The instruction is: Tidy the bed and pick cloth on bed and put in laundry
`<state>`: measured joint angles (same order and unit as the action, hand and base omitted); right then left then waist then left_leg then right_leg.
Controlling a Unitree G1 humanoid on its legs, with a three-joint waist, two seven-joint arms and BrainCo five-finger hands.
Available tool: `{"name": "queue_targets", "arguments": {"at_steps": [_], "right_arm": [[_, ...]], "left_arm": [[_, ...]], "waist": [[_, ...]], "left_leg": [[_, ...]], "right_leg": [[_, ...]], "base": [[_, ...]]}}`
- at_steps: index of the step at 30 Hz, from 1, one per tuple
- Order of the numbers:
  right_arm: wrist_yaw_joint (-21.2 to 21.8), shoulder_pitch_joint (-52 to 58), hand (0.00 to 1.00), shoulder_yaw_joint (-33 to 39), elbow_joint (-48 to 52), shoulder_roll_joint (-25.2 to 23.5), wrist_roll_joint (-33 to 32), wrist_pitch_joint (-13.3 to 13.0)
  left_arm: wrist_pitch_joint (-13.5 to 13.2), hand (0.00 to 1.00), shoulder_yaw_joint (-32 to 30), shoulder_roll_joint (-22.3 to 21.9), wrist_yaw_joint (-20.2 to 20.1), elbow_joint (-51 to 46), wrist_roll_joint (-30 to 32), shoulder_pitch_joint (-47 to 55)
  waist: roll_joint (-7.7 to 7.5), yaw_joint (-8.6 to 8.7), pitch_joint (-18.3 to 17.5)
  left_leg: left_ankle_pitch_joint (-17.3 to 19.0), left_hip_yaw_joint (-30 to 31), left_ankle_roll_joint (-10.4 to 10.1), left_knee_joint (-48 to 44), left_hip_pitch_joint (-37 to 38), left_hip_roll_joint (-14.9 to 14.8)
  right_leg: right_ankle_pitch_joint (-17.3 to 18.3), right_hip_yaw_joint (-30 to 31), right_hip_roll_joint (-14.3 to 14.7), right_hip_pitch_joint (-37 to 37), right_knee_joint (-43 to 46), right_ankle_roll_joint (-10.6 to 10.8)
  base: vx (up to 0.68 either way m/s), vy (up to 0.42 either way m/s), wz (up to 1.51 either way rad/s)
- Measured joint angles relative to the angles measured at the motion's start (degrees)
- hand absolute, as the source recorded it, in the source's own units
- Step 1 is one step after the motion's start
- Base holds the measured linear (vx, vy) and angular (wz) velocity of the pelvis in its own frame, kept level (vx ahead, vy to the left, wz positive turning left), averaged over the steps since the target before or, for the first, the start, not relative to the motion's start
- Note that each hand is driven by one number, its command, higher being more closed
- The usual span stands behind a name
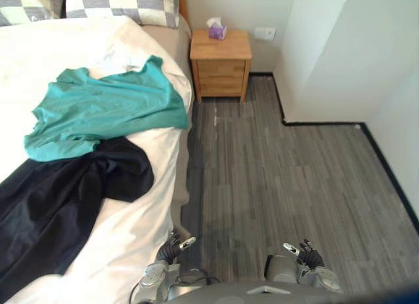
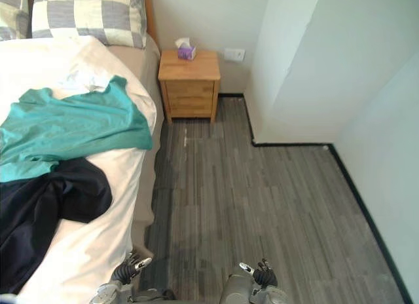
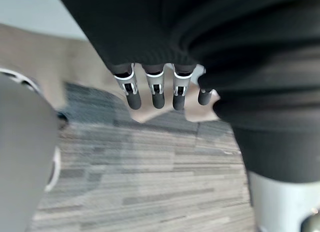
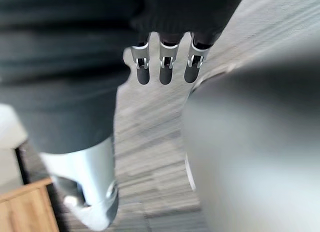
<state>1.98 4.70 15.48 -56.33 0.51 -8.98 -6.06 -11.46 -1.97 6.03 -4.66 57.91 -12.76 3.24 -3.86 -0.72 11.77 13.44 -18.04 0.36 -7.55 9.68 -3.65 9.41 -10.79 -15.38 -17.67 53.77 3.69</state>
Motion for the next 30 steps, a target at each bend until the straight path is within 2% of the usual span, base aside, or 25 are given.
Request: {"name": "queue_targets", "arguments": {"at_steps": [2,4,5,6,7,8,9,10,11,12,13,14,15,16,17,18,19,20,22,24,25,26,28,29,30], "right_arm": [[0.1,0.0,0.0,1.1,1.2,-0.1,-1.7,0.0],[0.2,0.0,0.0,2.5,2.2,-0.3,-3.1,-0.3],[0.2,0.1,0.0,3.0,2.6,-0.3,-3.4,-0.5],[0.2,0.5,0.0,3.6,3.0,-0.5,-3.5,-0.7],[0.2,1.1,0.0,4.0,3.0,-1.3,-3.6,-0.7],[0.3,0.9,0.0,4.6,3.0,-0.9,-3.8,-0.7],[0.1,-0.4,0.0,5.2,3.1,-0.1,-3.3,-1.2],[0.0,-0.4,0.0,5.7,3.0,-0.2,-3.3,-1.8],[0.0,-0.4,0.0,6.0,2.7,-0.2,-3.3,-1.8],[0.0,-0.3,0.0,6.1,2.3,-0.1,-3.3,-1.8],[0.0,-0.4,0.0,6.2,2.3,0.1,-3.3,-1.7],[0.0,-0.4,0.0,6.5,2.4,0.2,-3.3,-1.6],[-0.1,-0.3,0.0,7.2,2.4,0.1,-3.1,-1.1],[-0.1,-0.3,0.0,7.5,1.6,0.5,-2.6,-0.8],[-0.1,-0.2,0.0,7.4,1.0,1.1,-1.2,-0.6],[-0.1,-0.2,0.0,7.2,0.6,1.3,-0.5,-0.7],[0.1,-0.2,0.0,6.6,0.3,1.2,1.1,-0.7],[0.2,-0.1,0.0,5.9,0.4,1.2,1.7,-0.7],[0.6,0.8,0.0,5.0,0.4,1.3,3.1,-1.3],[2.2,0.7,0.0,4.1,0.6,0.7,4.5,-1.4],[2.7,1.2,0.0,4.0,1.0,-0.1,5.5,-2.0],[2.8,1.8,0.0,3.5,1.5,-1.2,6.1,-2.4],[2.9,2.3,0.0,2.3,1.9,-3.7,6.6,-3.1],[3.2,1.2,0.0,1.8,2.9,-4.6,7.7,-3.8],[3.2,1.0,0.0,1.7,3.1,-4.7,7.7,-4.1]], "left_arm": [[0.8,0.0,-0.4,-1.4,-0.1,0.3,-0.2,-1.3],[1.3,0.0,-0.7,-3.3,-0.5,0.2,0.0,-2.4],[1.3,0.0,-0.9,-4.5,-0.7,0.2,0.0,-2.8],[1.3,0.0,-1.0,-6.0,-1.5,0.2,0.4,-3.0],[1.3,0.0,-1.1,-6.8,-1.7,0.2,0.7,-2.6],[1.3,0.0,-1.4,-7.3,-1.7,0.3,1.0,-3.1],[1.2,0.0,-1.7,-8.9,-1.9,0.2,1.3,-3.9],[1.0,0.0,-1.6,-9.4,-1.7,0.2,2.4,-3.8],[1.1,0.0,-1.6,-9.5,-1.7,0.5,2.9,-3.7],[1.0,0.0,-1.6,-9.6,-1.4,0.7,3.4,-3.5],[1.0,0.0,-1.9,-9.7,-1.2,0.6,3.3,-3.1],[1.0,0.0,-2.2,-9.7,-1.1,0.6,3.3,-2.9],[0.9,0.0,-3.1,-9.3,-0.5,0.1,3.1,-2.4],[0.5,0.0,-3.9,-8.7,0.1,0.0,2.6,-2.2],[-0.3,0.0,-5.1,-8.4,0.1,-0.3,2.6,-2.0],[-0.8,0.0,-5.6,-8.2,0.1,-0.6,2.4,-1.8],[-1.9,0.0,-7.0,-7.5,0.1,-2.4,2.1,-1.3],[-2.2,0.0,-7.5,-7.4,0.1,-2.9,2.1,-1.2],[-3.3,0.0,-7.7,-7.4,0.0,-5.3,2.1,-0.3],[-5.4,0.0,-7.7,-7.7,0.0,-7.4,0.6,0.1],[-6.0,0.0,-7.7,-7.6,0.0,-7.4,-0.2,0.1],[-6.6,0.0,-7.4,-7.5,0.0,-7.3,-0.4,-0.1],[-6.6,0.0,-7.4,-7.3,0.0,-7.7,-0.8,-0.4],[-6.9,0.0,-8.4,-7.5,0.1,-9.7,-1.4,0.6],[-7.0,0.0,-8.5,-7.5,0.1,-10.6,-1.4,0.8]], "waist": [[1.21,0.68,0.7],[2.32,1.41,1.5],[2.8,1.53,1.8],[2.85,1.68,2.0],[1.94,1.74,2.3],[2.56,1.89,2.9],[4.25,1.39,4.1],[3.97,1.74,4.5],[3.95,1.88,4.5],[3.91,2.47,4.1],[4.99,2.78,3.4],[5.41,2.87,3.2],[6.33,2.98,2.7],[6.84,3.12,2.7],[7.12,3.01,2.9],[7.57,2.82,3.0],[6.83,2.56,3.6],[6.18,2.33,3.7],[5.52,0.34,3.5],[4.55,-1.08,3.7],[4.15,-1.37,3.3],[2.36,-2.26,2.4],[0.29,-0.78,0.5],[1.48,-1.47,1.1],[1.28,-2.04,1.2]], "left_leg": [[0.9,1.7,-0.6,-0.7,0.8,-2.4],[1.5,3.0,-1.5,-0.5,2.8,-4.4],[2.0,3.5,-1.9,-0.1,4.1,-5.4],[2.9,4.4,-2.8,0.8,6.3,-6.2],[3.9,4.6,-4.3,1.4,8.6,-6.3],[4.1,4.5,-4.6,1.6,9.8,-7.1],[3.0,3.5,-5.2,1.1,10.6,-8.4],[0.1,3.0,-5.3,0.9,12.0,-8.1],[-0.7,2.6,-5.7,0.7,12.8,-8.3],[-2.5,3.1,-6.6,-0.5,14.2,-8.9],[-3.1,4.0,-6.7,-3.3,13.9,-10.3],[-3.4,4.7,-6.6,-4.8,13.2,-10.9],[-5.5,8.0,-7.6,-14.1,9.5,-12.8],[-11.5,12.7,-9.4,-26.8,3.4,-14.5],[-13.7,15.7,-10.0,-40.9,-3.5,-15.5],[-11.6,16.1,-9.8,-47.7,-6.7,-15.9],[-7.8,15.5,-9.2,-55.8,-11.8,-15.6],[-6.4,15.2,-8.6,-57.4,-14.2,-14.8],[-2.8,13.6,-7.1,-56.1,-20.3,-12.6],[0.4,6.1,-5.1,-40.7,-25.7,-9.4],[-1.8,0.0,-3.0,-27.9,-25.7,-7.5],[-6.3,-6.6,4.7,-20.3,-24.9,-5.0],[-7.8,-12.2,8.9,-20.1,-25.3,-3.6],[-6.0,-19.0,13.8,-32.0,-28.9,-10.3],[-4.1,-20.6,9.4,-33.8,-29.6,-10.7]], "right_leg": [[2.8,-4.0,2.5,-2.2,-5.8,-0.8],[2.3,-6.5,4.6,-3.5,-15.0,-1.4],[0.6,-6.9,5.6,-4.1,-20.5,-1.1],[-3.9,-7.0,6.4,-4.1,-30.7,-0.4],[-11.9,-5.4,6.3,-2.6,-37.5,-0.3],[-12.2,-6.0,7.4,-1.7,-36.8,-4.7],[-7.7,-6.6,7.8,-2.4,-30.9,-4.8],[-2.4,-6.4,6.5,-3.2,-24.4,-5.5],[-0.4,-6.4,6.2,-3.2,-22.2,-5.7],[4.5,-6.4,6.0,-3.2,-17.5,-5.8],[7.9,-6.5,7.1,-2.8,-15.8,-5.3],[8.5,-6.6,7.7,-2.7,-15.7,-5.7],[10.4,-6.8,9.5,-1.4,-16.0,-6.1],[11.5,-6.9,11.4,1.7,-18.4,-6.3],[11.6,-6.8,13.8,6.0,-22.2,-6.7],[11.6,-6.6,14.7,8.7,-24.5,-7.4],[11.5,-6.1,15.6,14.4,-28.3,-8.2],[11.6,-6.0,15.7,17.0,-30.0,-8.3],[11.2,-4.8,15.6,22.1,-34.3,-7.7],[11.1,-3.6,13.6,28.4,-39.3,-5.3],[11.6,-4.0,12.4,30.6,-40.5,-3.4],[12.4,-4.2,10.3,32.4,-41.1,-1.1],[8.9,-6.7,8.0,32.8,-42.1,1.8],[3.9,-6.3,10.8,34.7,-43.3,2.7],[3.1,-5.7,11.1,35.4,-43.2,2.6]], "base": [[0.4,-0.141,0.44],[0.41,-0.157,0.53],[0.53,-0.237,0.61],[0.8,-0.412,0.77],[0.59,-0.325,0.68],[0.57,-0.305,0.39],[0.37,-0.214,0.2],[0.46,-0.285,0.14],[0.54,-0.38,0.18],[0.57,-0.376,-0.01],[0.58,-0.355,-0.09],[0.47,-0.271,-0.23],[0.45,-0.241,-0.24],[0.55,-0.241,-0.28],[0.46,-0.156,-0.22],[0.49,-0.11,-0.24],[0.4,-0.073,-0.17],[0.46,-0.072,-0.27],[0.41,-0.007,-0.39],[0.66,0.108,-0.46],[0.77,0.155,-0.23],[0.82,0.15,0.13],[0.69,0.14,0.74],[0.51,0.138,0.67],[0.58,0.26,0.88]]}}
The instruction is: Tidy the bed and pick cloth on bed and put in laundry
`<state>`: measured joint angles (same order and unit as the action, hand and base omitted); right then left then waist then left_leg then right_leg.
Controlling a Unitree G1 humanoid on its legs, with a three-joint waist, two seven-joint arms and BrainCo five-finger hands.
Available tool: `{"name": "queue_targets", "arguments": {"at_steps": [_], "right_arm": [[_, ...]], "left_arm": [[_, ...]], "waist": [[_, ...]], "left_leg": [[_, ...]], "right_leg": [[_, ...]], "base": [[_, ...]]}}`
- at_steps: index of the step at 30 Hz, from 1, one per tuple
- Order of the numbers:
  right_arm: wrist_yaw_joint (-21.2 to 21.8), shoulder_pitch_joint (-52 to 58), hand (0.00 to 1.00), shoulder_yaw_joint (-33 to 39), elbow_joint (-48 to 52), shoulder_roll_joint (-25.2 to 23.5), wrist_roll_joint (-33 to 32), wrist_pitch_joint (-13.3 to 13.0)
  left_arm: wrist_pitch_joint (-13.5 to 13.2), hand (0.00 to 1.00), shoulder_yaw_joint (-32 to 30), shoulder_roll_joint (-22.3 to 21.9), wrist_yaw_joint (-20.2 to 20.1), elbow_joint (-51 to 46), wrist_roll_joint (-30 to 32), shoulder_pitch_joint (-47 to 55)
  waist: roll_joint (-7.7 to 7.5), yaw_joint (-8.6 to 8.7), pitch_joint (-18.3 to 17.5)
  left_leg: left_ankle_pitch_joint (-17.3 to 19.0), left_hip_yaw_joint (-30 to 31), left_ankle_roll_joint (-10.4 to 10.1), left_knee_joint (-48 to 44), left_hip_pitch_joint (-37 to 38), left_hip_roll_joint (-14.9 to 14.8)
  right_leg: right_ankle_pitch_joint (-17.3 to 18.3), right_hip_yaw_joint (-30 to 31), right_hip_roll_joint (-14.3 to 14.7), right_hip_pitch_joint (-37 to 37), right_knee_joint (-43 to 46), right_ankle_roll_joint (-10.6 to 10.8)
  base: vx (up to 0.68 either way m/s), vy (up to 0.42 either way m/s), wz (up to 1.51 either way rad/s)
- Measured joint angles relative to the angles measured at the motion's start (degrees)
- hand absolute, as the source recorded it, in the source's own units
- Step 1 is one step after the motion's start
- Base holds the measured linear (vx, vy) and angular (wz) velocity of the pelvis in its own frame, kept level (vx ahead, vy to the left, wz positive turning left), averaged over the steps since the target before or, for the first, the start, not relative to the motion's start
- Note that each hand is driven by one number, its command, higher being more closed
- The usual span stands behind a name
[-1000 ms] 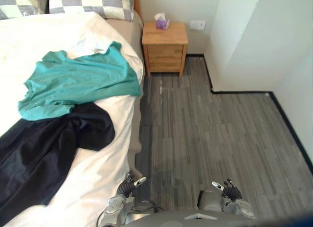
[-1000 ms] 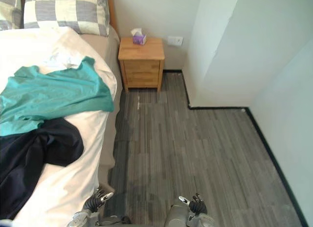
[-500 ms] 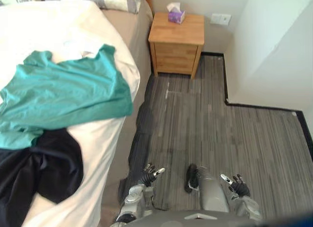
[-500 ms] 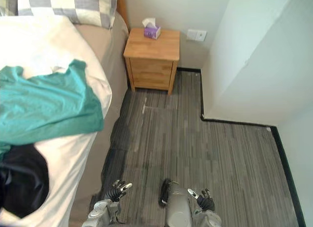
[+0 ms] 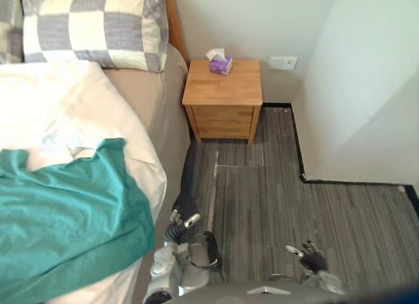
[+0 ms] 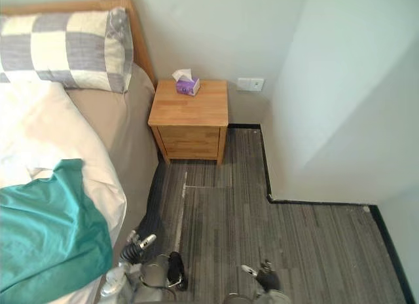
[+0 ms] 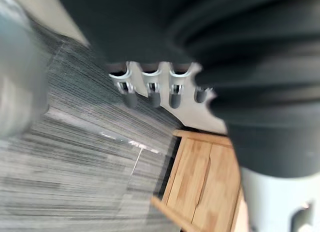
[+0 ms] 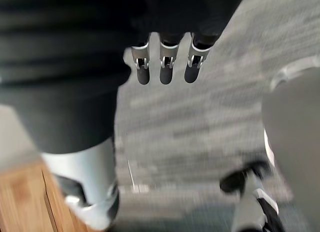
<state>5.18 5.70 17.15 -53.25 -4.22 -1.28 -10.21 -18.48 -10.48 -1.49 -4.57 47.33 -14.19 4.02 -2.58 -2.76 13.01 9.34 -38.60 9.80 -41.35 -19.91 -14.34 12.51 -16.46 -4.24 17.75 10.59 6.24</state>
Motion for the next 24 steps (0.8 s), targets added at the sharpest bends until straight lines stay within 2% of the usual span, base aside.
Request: {"name": "queue_targets", "arguments": {"at_steps": [1,2,3,4,5,6,7,8,9,10,11,13,14,15,17,18,19,20,21,22,23,24], "right_arm": [[-0.7,0.5,0.0,0.6,0.0,1.1,-0.1,-0.5],[-0.8,1.1,0.0,0.6,0.0,1.8,0.0,-0.8],[-1.4,-0.5,0.0,0.1,-2.0,1.5,0.4,-1.5],[-1.6,-3.0,0.0,-0.8,-3.5,2.6,0.8,-1.5],[-1.8,-3.7,0.0,-1.2,-3.7,2.6,1.4,-1.5],[-2.3,-5.4,0.0,-2.0,-4.1,2.8,2.6,-1.6],[-2.7,-5.6,0.0,-2.1,-4.2,2.9,2.7,-1.6],[-2.8,-5.5,0.0,-2.1,-4.2,3.0,2.7,-1.6],[-3.1,-4.7,0.0,-2.3,-4.2,3.4,2.7,-1.7],[-3.1,-4.0,0.0,-3.3,-4.1,3.8,2.7,-2.1],[-3.1,-3.6,0.0,-3.6,-4.0,3.9,2.7,-2.2],[-3.4,-3.0,0.0,-3.9,-3.9,5.4,1.8,-2.7],[-3.6,-3.0,0.0,-3.8,-3.9,5.5,1.5,-2.7],[-4.0,-2.5,0.0,-3.8,-3.9,5.5,1.4,-2.8],[-4.2,-2.0,0.0,-4.6,-3.9,4.7,1.4,-2.9],[-4.2,-2.0,0.0,-5.3,-4.0,4.5,1.4,-3.0],[-4.2,-1.9,0.0,-7.2,-4.0,3.8,1.1,-3.3],[-4.2,-1.8,0.0,-8.1,-3.9,3.4,1.2,-3.3],[-4.1,-2.2,0.0,-9.3,-3.9,5.1,1.2,-3.3],[-4.2,-2.5,0.0,-9.4,-3.9,5.3,1.1,-3.3],[-4.2,-3.5,0.0,-10.4,-3.8,5.5,0.8,-3.0],[-4.2,-3.7,0.0,-10.8,-3.8,5.6,0.8,-2.9]], "left_arm": [[0.5,0.0,1.0,0.0,0.1,0.0,-0.1,-0.4],[0.5,0.0,1.6,-0.5,0.3,0.2,-0.1,0.1],[0.7,0.0,2.0,0.5,0.9,1.9,-0.1,-0.1],[2.0,0.0,2.0,0.9,1.5,3.7,-0.2,-1.1],[2.5,0.0,2.0,1.2,1.6,4.0,-0.2,-1.1],[3.8,0.0,2.8,1.7,2.2,5.6,-0.1,-1.4],[4.4,0.0,4.0,1.9,2.3,6.4,0.0,-1.4],[4.4,0.0,4.3,1.9,2.3,6.7,0.0,-1.4],[4.4,0.0,5.8,2.1,2.1,8.1,-0.3,-1.4],[4.6,0.0,6.6,2.4,1.5,9.0,-0.3,-1.3],[4.6,0.0,6.9,2.4,1.0,9.3,-0.4,-1.3],[5.5,0.0,8.4,2.6,-1.1,10.8,-0.4,-2.0],[5.7,0.0,8.4,2.5,-1.5,10.8,-0.4,-2.0],[5.9,0.0,8.2,2.3,-1.8,10.7,-0.4,-2.1],[6.6,0.0,7.1,1.8,-2.0,9.5,-0.5,-2.0],[6.6,0.0,6.3,1.6,-2.2,9.3,-0.5,-1.8],[6.6,0.0,4.4,1.5,-2.6,7.8,-0.4,-1.0],[6.5,0.0,3.4,1.6,-2.7,7.4,-0.3,-0.9],[6.5,0.0,0.7,-0.2,-2.6,7.0,-0.3,-0.8],[6.5,0.0,0.0,-0.8,-2.6,6.9,-0.3,-0.7],[6.5,0.0,-2.7,-2.2,-2.5,7.0,-0.3,-0.1],[6.4,0.0,-3.3,-2.4,-2.5,7.0,-0.3,0.1]], "waist": [[-2.03,-0.02,-1.6],[-1.41,0.02,-2.2],[-3.61,0.02,-3.4],[-3.9,0.05,-3.7],[-3.68,0.06,-3.6],[-2.61,0.48,-3.0],[-1.24,0.49,-2.4],[-0.66,0.57,-2.1],[0.73,1.21,-1.8],[1.04,2.34,-1.9],[0.98,2.65,-1.8],[1.61,4.01,-0.8],[1.56,4.13,-0.7],[1.08,4.11,-0.6],[0.4,3.17,-0.8],[0.25,3.14,-0.9],[-1.05,3.07,-1.1],[-2.17,3.16,-1.3],[0.48,2.18,-1.8],[1.2,1.8,-2.1],[3.05,1.69,-2.8],[3.35,1.87,-2.9]], "left_leg": [[-1.2,-3.1,-0.7,15.3,2.4,7.7],[-2.9,-3.1,-0.1,19.9,3.1,9.0],[0.0,-3.1,4.0,22.4,5.2,13.3],[2.9,-1.8,4.2,21.5,6.4,14.3],[3.8,-1.3,3.9,21.2,7.1,14.6],[4.9,0.5,3.6,21.4,10.1,15.5],[5.0,3.5,3.4,23.4,13.6,16.7],[5.0,4.8,3.2,24.5,15.3,17.1],[4.3,8.7,2.2,27.9,19.7,18.4],[3.9,12.6,1.5,30.3,22.4,19.2],[3.8,14.3,1.3,31.0,23.3,19.5],[3.2,24.4,0.3,32.3,27.2,19.3],[3.1,26.1,0.1,32.3,27.6,19.2],[3.4,31.0,-1.3,32.5,28.6,18.9],[4.6,39.6,-3.8,31.7,29.1,18.3],[5.2,41.6,-4.6,31.0,28.8,18.2],[6.4,45.4,-6.2,29.9,28.5,18.8],[6.8,46.6,-6.8,29.5,28.4,19.1],[7.1,47.8,-8.8,29.3,28.0,16.6],[7.3,48.2,-9.3,29.4,27.9,15.6],[6.5,48.7,-11.3,31.0,27.9,12.8],[6.0,48.6,-11.9,31.6,27.9,12.1]], "right_leg": [[-0.1,-0.6,-2.3,1.7,2.1,0.6],[-0.1,-0.4,-1.8,1.9,2.9,0.6],[0.0,-0.4,-3.6,2.3,7.6,0.7],[-2.2,0.2,-5.9,-1.1,17.3,2.6],[-2.4,0.4,-6.4,-2.5,21.5,2.6],[-3.1,1.0,-8.7,-7.8,36.9,2.0],[-2.8,0.2,-10.3,-12.1,47.8,1.5],[-2.5,-0.5,-10.8,-13.3,50.3,1.1],[-1.3,-2.5,-11.8,-17.0,53.6,-0.3],[-0.2,-2.6,-12.0,-20.8,53.0,-0.5],[0.6,-2.5,-12.0,-22.3,52.2,-0.3],[3.8,-0.6,-11.1,-26.5,39.5,-0.3],[3.7,0.2,-10.9,-26.8,36.3,-0.3],[3.0,3.5,-10.2,-27.8,27.4,-0.2],[-1.6,13.1,-8.4,-28.4,14.7,-0.3],[-3.0,15.9,-7.7,-28.1,12.2,-0.3],[-4.9,21.3,-6.8,-26.6,8.0,-0.1],[-5.3,22.7,-6.6,-26.2,8.0,0.9],[-3.8,20.4,-4.7,-26.3,9.5,-0.4],[-3.5,19.5,-4.2,-26.4,9.6,-0.7],[-3.1,15.5,-3.0,-25.8,9.4,-2.0],[-3.0,14.6,-2.8,-25.4,9.2,-2.2]], "base": [[0.41,0.263,0.79],[0.52,0.331,1.22],[0.55,0.227,0.67],[0.57,0.193,0.67],[0.56,0.157,0.39],[0.61,0.207,0.55],[0.51,0.168,0.62],[0.56,0.165,1.0],[0.44,0.087,1.4],[0.44,0.087,1.53],[0.4,-0.046,1.88],[0.41,-0.152,2.12],[0.33,-0.21,2.15],[0.29,-0.253,2.08],[0.3,-0.359,2.15],[0.26,-0.438,1.79],[0.19,-0.392,1.37],[0.25,-0.571,1.32],[0.14,-0.372,0.65],[0.22,-0.48,0.7],[0.15,-0.281,0.54],[0.27,-0.456,1.05]]}}
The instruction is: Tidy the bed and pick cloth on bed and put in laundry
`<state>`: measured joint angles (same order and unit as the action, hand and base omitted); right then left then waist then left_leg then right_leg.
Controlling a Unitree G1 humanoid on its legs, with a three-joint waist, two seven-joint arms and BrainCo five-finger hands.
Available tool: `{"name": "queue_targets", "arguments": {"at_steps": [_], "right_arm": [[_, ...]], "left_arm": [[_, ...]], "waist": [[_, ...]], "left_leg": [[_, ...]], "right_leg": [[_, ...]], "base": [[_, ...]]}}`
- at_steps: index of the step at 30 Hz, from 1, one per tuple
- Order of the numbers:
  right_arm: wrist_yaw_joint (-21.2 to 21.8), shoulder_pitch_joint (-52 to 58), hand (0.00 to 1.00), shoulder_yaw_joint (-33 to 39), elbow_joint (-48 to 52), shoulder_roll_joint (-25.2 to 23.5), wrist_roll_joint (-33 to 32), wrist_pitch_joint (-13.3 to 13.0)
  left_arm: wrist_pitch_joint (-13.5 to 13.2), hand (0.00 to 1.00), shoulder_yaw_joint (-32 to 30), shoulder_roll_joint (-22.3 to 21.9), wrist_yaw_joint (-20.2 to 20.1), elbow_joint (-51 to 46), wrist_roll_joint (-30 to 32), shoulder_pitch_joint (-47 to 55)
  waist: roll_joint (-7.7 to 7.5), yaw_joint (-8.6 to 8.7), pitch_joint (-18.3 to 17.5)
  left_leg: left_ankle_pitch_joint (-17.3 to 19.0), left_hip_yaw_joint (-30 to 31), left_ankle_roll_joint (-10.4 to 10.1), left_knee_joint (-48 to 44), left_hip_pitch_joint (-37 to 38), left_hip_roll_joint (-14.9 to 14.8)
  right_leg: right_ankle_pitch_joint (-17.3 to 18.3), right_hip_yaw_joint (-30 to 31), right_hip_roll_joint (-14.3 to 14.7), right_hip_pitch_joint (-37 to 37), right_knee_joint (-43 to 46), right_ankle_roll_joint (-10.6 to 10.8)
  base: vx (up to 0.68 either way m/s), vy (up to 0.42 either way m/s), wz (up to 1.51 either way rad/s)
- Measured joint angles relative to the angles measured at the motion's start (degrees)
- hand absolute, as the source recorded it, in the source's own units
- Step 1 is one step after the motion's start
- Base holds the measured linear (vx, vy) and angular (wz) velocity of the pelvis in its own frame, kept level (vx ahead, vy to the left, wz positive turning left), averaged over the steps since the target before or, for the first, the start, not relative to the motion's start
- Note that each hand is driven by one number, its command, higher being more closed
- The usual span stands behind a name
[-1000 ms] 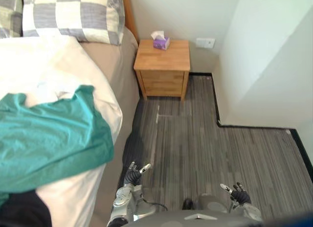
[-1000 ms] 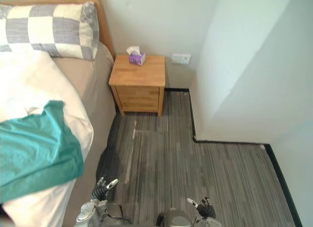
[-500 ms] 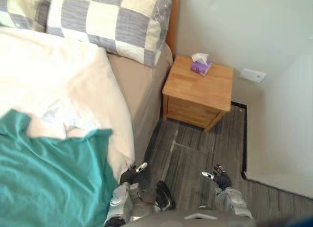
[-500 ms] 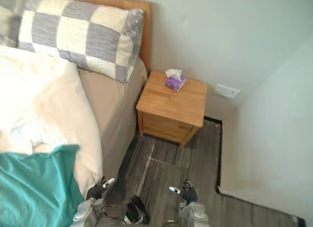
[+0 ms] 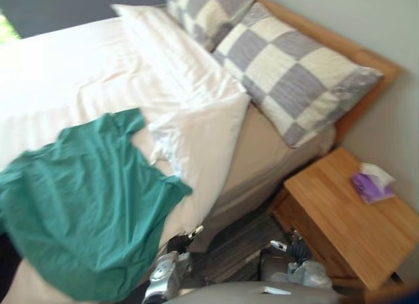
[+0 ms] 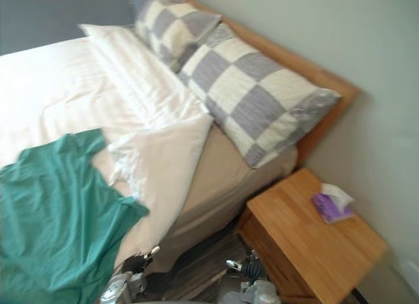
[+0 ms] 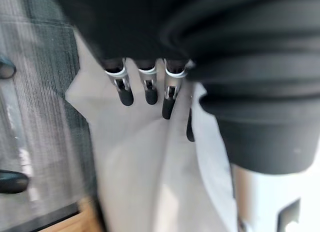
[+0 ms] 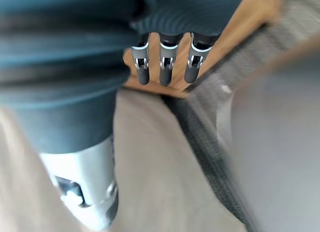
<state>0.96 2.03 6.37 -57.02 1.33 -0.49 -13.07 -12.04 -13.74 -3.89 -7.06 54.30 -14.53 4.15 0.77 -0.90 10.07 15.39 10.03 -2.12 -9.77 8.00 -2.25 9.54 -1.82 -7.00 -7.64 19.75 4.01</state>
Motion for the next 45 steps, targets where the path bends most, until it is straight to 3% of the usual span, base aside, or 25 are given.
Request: {"name": "queue_targets", "arguments": {"at_steps": [1,3,4,6,7,8,9,10,14,18,24,29,33,36,38,40,45], "right_arm": [[0.1,0.1,0.0,-0.7,0.2,-0.2,0.0,0.6],[0.6,-0.1,0.0,-1.5,-0.3,-0.5,0.0,1.6],[1.4,-0.1,0.0,-2.4,-0.8,-0.8,0.0,2.7],[1.5,-0.3,0.0,-2.3,-1.3,-1.2,-0.1,3.6],[1.1,-0.3,0.0,-2.0,-1.2,-1.2,-1.9,4.3],[0.9,-0.3,0.0,-1.8,-1.2,-1.2,-2.6,4.6],[0.3,-0.1,0.0,-1.5,-0.7,-1.1,-4.0,5.4],[-0.4,0.3,0.0,-0.2,-0.7,-1.0,-5.3,6.1],[-1.8,0.5,0.0,1.1,-1.0,-2.3,-7.7,7.4],[-4.7,1.1,0.0,5.1,-0.7,-2.5,-16.5,7.5],[-10.9,3.4,0.0,8.2,-0.2,-2.4,-26.4,3.7],[-17.2,5.4,0.0,10.2,3.2,-2.5,-27.2,0.4],[-21.6,6.9,0.0,11.5,21.5,-0.7,-22.6,0.1],[-20.4,7.2,0.0,12.4,38.5,2.7,-15.6,0.8],[-17.2,7.2,0.0,13.2,48.4,4.7,-11.8,2.0],[-11.8,6.6,0.0,13.1,57.6,7.4,-6.5,5.0],[-3.0,0.0,0.0,8.4,60.7,13.6,-1.9,9.9]], "left_arm": [[-0.2,0.0,-0.6,-0.3,0.1,0.0,0.0,0.3],[-1.1,0.0,-1.0,-0.3,0.8,-0.3,0.0,0.4],[-1.5,0.0,-2.0,-0.3,1.2,-0.7,0.0,0.6],[-2.0,0.0,-2.1,-0.3,1.5,-1.1,-0.1,1.1],[-2.0,0.0,-2.1,-0.3,2.2,-1.0,0.3,1.1],[-1.9,0.0,-2.2,-0.3,2.4,-1.0,0.4,1.1],[-1.8,0.0,-2.2,-0.3,2.5,-1.0,0.6,1.1],[-1.9,0.0,-2.1,-0.3,2.4,-1.1,0.8,1.2],[-1.6,0.0,-1.9,1.5,2.3,-0.6,0.7,2.5],[-0.5,0.0,-1.6,2.9,0.9,1.5,2.2,3.4],[1.8,0.0,0.2,3.0,0.7,2.2,3.1,4.6],[2.0,0.0,0.2,3.5,0.6,3.0,5.0,4.2],[2.8,0.0,0.2,4.2,-0.1,2.7,5.3,4.5],[2.8,0.0,0.3,4.3,-0.2,0.2,5.3,6.5],[2.7,0.0,0.5,4.3,-0.1,-1.2,5.3,7.7],[2.3,0.0,0.8,4.9,-0.1,-1.3,6.3,8.5],[2.5,0.0,2.4,6.9,0.0,-1.3,7.3,8.5]], "waist": [[0.23,0.14,-0.5],[0.16,-0.31,-0.9],[-0.44,-1.4,-1.4],[-0.86,-1.62,-2.0],[-0.99,-0.79,-1.9],[-1.01,-0.36,-1.9],[-0.89,-0.03,-1.8],[-1.08,-0.05,-1.9],[-1.53,-0.06,-2.8],[-0.98,0.1,-3.3],[0.02,0.11,-3.9],[0.11,0.17,-4.1],[-0.21,1.07,-4.3],[-0.83,1.36,-5.2],[-1.29,1.42,-5.8],[-1.58,1.43,-6.4],[-2.31,1.89,-6.5]], "left_leg": [[-2.4,-0.3,-1.1,2.3,0.3,-1.9],[-4.7,-0.6,-1.6,4.1,0.6,-3.0],[-7.5,-3.5,-2.0,6.2,0.6,-3.9],[-9.6,-7.5,-1.5,7.5,-0.1,-4.1],[-9.7,-15.6,-0.2,6.8,-1.0,-4.3],[-9.4,-20.1,-0.1,5.7,-1.1,-4.7],[-8.9,-29.3,-0.4,3.7,-1.5,-5.4],[-9.6,-32.7,-0.1,2.2,-2.0,-5.0],[-11.7,-30.1,0.4,8.9,0.1,-2.1],[-15.4,-28.1,0.5,15.7,1.0,-0.8],[-15.2,-29.1,-0.1,15.8,1.1,-1.3],[-15.3,-31.5,-0.5,15.8,2.1,-2.2],[-15.3,-32.3,-0.8,15.8,2.1,-2.7],[-15.3,-33.1,-1.1,15.8,2.0,-2.9],[-15.2,-33.2,-1.3,15.8,1.8,-3.0],[-15.1,-33.1,-1.4,15.8,1.8,-2.9],[-15.2,-32.0,-1.2,15.8,1.6,-2.7]], "right_leg": [[0.2,-3.4,0.7,2.0,-1.2,-0.7],[0.2,-5.7,1.1,3.6,-2.2,-1.1],[-0.1,-8.1,0.8,4.6,-3.2,-1.5],[-0.2,-11.0,-0.1,5.2,-4.0,-1.7],[-0.3,-15.2,-1.6,6.9,-4.8,-2.1],[-0.2,-16.6,-2.0,7.6,-4.9,-2.3],[-0.1,-18.7,-2.9,9.5,-4.9,-2.3],[0.3,-19.3,-3.4,11.2,-5.0,-1.5],[1.3,-18.0,-4.1,12.1,-7.2,-0.4],[0.4,-18.5,-3.8,12.1,-9.1,0.1],[-1.8,-17.8,-2.5,13.3,-11.9,-0.4],[-2.8,-16.8,-1.2,14.4,-13.8,-0.4],[-2.9,-16.6,-1.1,14.3,-14.0,-0.4],[-2.9,-16.6,-1.0,14.3,-14.3,-0.4],[-2.9,-16.6,-1.0,14.2,-14.5,-0.4],[-3.1,-16.6,-0.9,14.3,-14.8,-0.5],[-3.3,-16.4,-0.9,14.2,-14.9,-0.5]], "base": [[0.18,-0.294,1.09],[0.13,-0.236,0.99],[0.08,-0.17,0.84],[0.05,-0.109,0.98],[0.02,-0.049,1.06],[0.0,-0.005,1.43],[-0.04,0.067,1.35],[-0.05,0.077,1.22],[-0.08,0.071,0.52],[-0.11,0.021,0.2],[-0.01,0.007,-0.05],[0.05,-0.015,-0.16],[0.03,-0.009,-0.07],[0.0,-0.004,-0.01],[0.0,0.0,0.0],[0.0,0.0,0.0],[-0.04,-0.003,0.01]]}}
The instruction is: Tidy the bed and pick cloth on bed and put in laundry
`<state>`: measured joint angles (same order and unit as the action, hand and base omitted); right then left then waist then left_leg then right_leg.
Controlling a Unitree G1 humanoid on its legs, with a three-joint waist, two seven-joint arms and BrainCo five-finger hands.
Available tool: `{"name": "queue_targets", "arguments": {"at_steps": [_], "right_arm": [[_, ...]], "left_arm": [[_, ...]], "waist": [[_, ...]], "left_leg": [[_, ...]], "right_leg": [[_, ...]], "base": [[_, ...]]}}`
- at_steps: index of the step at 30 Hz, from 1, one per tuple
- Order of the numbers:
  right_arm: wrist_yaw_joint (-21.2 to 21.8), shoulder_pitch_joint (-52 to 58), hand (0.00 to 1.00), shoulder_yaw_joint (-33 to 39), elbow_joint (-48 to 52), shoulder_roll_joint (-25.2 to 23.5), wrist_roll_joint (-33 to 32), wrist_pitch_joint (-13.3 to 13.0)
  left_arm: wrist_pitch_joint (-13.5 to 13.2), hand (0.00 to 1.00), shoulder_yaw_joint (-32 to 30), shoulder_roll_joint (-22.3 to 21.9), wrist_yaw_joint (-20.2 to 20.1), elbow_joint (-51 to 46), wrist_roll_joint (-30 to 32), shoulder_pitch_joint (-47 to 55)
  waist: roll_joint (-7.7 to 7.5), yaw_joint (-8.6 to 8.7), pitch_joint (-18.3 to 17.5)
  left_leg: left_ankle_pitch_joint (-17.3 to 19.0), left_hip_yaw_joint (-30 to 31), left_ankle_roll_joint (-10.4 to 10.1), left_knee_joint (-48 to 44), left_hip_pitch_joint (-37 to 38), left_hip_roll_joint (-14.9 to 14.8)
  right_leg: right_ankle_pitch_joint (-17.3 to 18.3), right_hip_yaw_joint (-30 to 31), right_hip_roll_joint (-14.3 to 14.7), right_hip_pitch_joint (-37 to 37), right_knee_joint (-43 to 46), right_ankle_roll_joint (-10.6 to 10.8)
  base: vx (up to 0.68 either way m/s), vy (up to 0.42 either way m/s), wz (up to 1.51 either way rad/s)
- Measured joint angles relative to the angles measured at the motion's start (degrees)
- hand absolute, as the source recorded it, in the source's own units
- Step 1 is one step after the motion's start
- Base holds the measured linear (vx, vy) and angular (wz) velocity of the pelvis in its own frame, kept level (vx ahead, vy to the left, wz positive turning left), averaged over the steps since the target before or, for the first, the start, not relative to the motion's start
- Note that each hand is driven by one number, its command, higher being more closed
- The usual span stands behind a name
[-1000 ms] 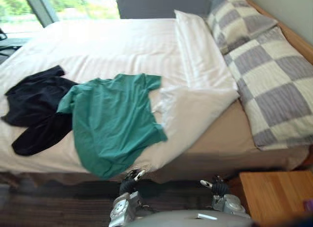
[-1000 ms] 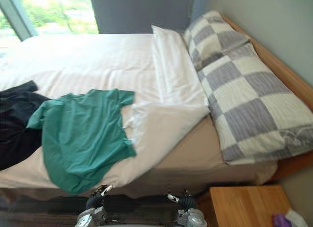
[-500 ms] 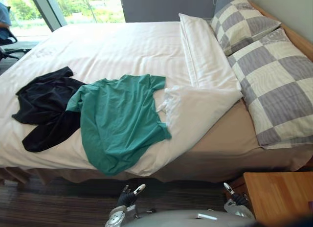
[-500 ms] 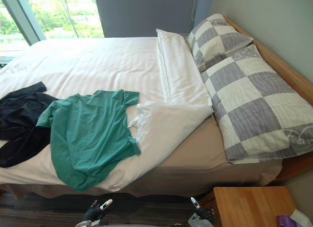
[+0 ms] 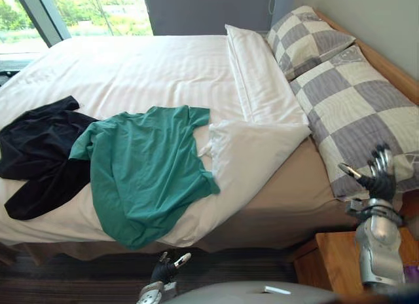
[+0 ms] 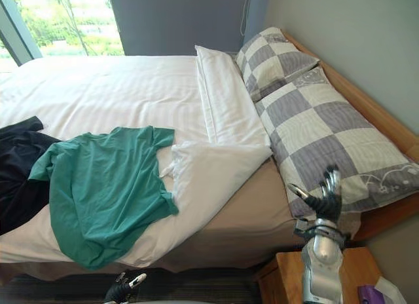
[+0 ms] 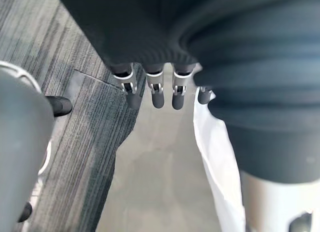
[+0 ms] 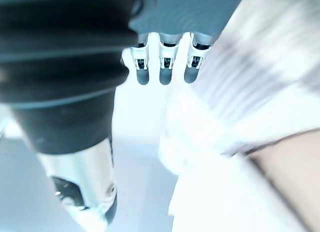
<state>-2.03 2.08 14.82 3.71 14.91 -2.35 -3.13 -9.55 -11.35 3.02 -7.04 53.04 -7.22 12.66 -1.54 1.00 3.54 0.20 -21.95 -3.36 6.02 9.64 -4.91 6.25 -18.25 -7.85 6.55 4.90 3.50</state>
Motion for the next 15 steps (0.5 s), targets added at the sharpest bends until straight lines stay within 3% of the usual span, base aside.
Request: {"name": "queue_targets", "arguments": {"at_steps": [7,11,15], "right_arm": [[6.3,-12.8,0.0,-12.1,-2.2,6.1,5.4,4.7],[6.5,-21.9,0.0,-17.4,-7.6,6.1,8.9,7.6],[5.3,-33.0,0.0,-18.8,-14.2,6.2,12.9,10.0]], "left_arm": [[0.3,0.0,0.0,1.3,1.2,0.5,0.1,0.0],[0.4,0.0,0.0,2.3,1.6,1.1,1.8,0.3],[0.6,0.0,0.2,3.6,2.4,0.9,2.1,0.0]], "waist": [[0.03,-0.63,0.6],[-0.25,-1.12,1.7],[-1.46,-3.45,3.8]], "left_leg": [[-1.0,2.5,0.5,0.0,-0.9,0.6],[-1.9,5.3,0.8,0.0,-2.6,0.6],[-3.9,8.7,1.1,0.0,-7.3,-0.1]], "right_leg": [[-0.3,-1.8,0.1,0.0,-0.1,-0.1],[-0.4,-4.2,0.0,0.0,-0.2,-0.2],[-1.8,-6.2,0.7,-2.8,-1.0,-1.0]], "base": [[-0.03,-0.012,0.16],[-0.04,-0.022,0.28],[-0.07,-0.032,0.42]]}}
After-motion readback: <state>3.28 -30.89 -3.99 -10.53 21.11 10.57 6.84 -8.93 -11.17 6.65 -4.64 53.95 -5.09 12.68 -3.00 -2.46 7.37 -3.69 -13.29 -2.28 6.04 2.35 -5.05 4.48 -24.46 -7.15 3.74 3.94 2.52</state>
